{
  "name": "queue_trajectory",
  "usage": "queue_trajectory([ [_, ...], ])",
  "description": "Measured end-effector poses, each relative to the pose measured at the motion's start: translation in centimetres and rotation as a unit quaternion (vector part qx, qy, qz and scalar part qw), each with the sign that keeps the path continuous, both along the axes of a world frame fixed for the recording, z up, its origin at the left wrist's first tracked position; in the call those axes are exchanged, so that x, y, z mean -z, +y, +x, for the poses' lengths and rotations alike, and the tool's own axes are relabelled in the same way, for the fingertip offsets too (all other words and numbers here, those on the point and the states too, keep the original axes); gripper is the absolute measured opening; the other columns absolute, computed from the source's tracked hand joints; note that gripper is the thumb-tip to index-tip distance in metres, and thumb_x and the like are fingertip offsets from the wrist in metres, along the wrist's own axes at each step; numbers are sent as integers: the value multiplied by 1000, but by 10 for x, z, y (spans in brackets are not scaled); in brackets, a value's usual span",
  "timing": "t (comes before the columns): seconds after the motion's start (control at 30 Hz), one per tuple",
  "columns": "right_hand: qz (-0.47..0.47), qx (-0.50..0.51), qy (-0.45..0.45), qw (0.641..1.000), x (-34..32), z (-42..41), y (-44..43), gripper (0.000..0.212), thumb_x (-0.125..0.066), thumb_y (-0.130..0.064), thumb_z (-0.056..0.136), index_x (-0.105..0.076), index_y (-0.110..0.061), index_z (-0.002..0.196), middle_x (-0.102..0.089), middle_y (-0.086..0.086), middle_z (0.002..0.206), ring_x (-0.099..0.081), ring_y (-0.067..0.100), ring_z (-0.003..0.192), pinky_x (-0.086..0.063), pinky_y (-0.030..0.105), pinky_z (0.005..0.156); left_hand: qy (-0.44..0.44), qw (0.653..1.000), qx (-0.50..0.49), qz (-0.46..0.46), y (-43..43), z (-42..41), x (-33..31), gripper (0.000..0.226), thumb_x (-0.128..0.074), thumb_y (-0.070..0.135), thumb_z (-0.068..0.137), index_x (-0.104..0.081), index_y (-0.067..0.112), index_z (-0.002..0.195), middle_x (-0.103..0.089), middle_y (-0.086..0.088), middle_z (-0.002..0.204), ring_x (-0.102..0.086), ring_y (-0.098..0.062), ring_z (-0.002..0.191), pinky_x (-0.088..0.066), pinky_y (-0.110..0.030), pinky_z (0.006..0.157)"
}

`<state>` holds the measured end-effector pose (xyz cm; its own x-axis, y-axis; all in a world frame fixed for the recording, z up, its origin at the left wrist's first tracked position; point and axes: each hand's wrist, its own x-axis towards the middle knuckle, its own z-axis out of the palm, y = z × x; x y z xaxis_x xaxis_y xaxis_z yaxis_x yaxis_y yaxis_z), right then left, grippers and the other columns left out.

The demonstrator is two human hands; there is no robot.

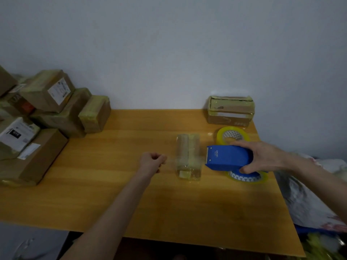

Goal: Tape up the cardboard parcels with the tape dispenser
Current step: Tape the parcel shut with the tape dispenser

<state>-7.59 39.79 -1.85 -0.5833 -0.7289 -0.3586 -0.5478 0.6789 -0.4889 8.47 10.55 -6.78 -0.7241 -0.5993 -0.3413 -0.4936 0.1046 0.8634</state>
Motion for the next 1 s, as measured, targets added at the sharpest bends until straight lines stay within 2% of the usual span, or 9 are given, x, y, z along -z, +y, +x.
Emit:
queue_trajectory([
  [0.17,9,5,-13,1000,15,-6,0,83,-78,-32,73,-34,-38,143,-57,-10,114,-58,12,100,-51,35,89,-13,1000,-18,-10,4,-4,10,15,-64,20,91,-65,9,80,-64,0,75,-52,-11,65,-45,-22,55],
  [0.33,24,1,-15,1000,33,-13,0,78,-77,-34,70,-38,-41,137,-58,-16,108,-59,8,95,-51,32,84,-30,999,-3,-21,8,-12,18,16,-62,17,92,-63,5,82,-64,-5,78,-50,-14,65,-45,-29,59],
  [0.47,67,-4,-1,998,48,-14,-3,77,-75,-39,70,-36,-43,135,-56,-20,101,-57,7,90,-49,28,75,-40,999,4,-27,14,-20,27,14,-60,14,93,-63,2,84,-62,-5,74,-47,-11,59,-41,-17,46],
  [0.6,99,-13,-3,995,60,-11,-15,82,-73,-42,70,-29,-47,139,-51,-22,97,-55,12,93,-51,34,79,-70,996,17,-59,17,-21,43,20,-61,20,93,-70,3,87,-67,-5,84,-55,-14,70,-49,-32,69],
  [0.73,102,-3,-14,995,70,-8,-18,84,-72,-41,69,-27,-47,140,-49,-23,91,-53,11,89,-46,28,68,-84,993,49,-74,13,-25,53,18,-58,29,94,-67,15,84,-70,-2,91,-59,-12,78,-52,-37,79],
  [0.8,100,-2,-7,995,71,-6,-18,84,-72,-41,70,-27,-46,140,-49,-23,90,-54,12,90,-47,29,68,-107,989,76,-71,11,-25,56,19,-56,33,95,-64,17,100,-65,-3,101,-60,-19,92,-52,-39,83],
  [0.87,102,-8,6,995,70,-5,-20,83,-72,-42,70,-28,-45,140,-50,-21,93,-54,12,91,-50,33,73,-161,980,102,-60,7,-19,64,43,-57,39,93,-53,15,129,-54,-9,123,-54,-26,114,-47,-38,93],
  [0.93,98,-10,20,995,70,-2,-21,81,-72,-44,70,-29,-43,139,-53,-18,97,-55,14,93,-52,35,75,-161,976,92,-116,3,-11,67,49,-61,35,92,-48,15,135,-48,-12,135,-49,-27,122,-43,-37,99],
  [1.0,95,-4,19,995,72,0,-21,80,-72,-44,70,-31,-42,139,-56,-15,102,-56,15,95,-52,37,77,-59,951,75,-294,7,-5,60,35,-60,21,93,-57,15,127,-53,-8,129,-53,-24,115,-45,-32,95],
])
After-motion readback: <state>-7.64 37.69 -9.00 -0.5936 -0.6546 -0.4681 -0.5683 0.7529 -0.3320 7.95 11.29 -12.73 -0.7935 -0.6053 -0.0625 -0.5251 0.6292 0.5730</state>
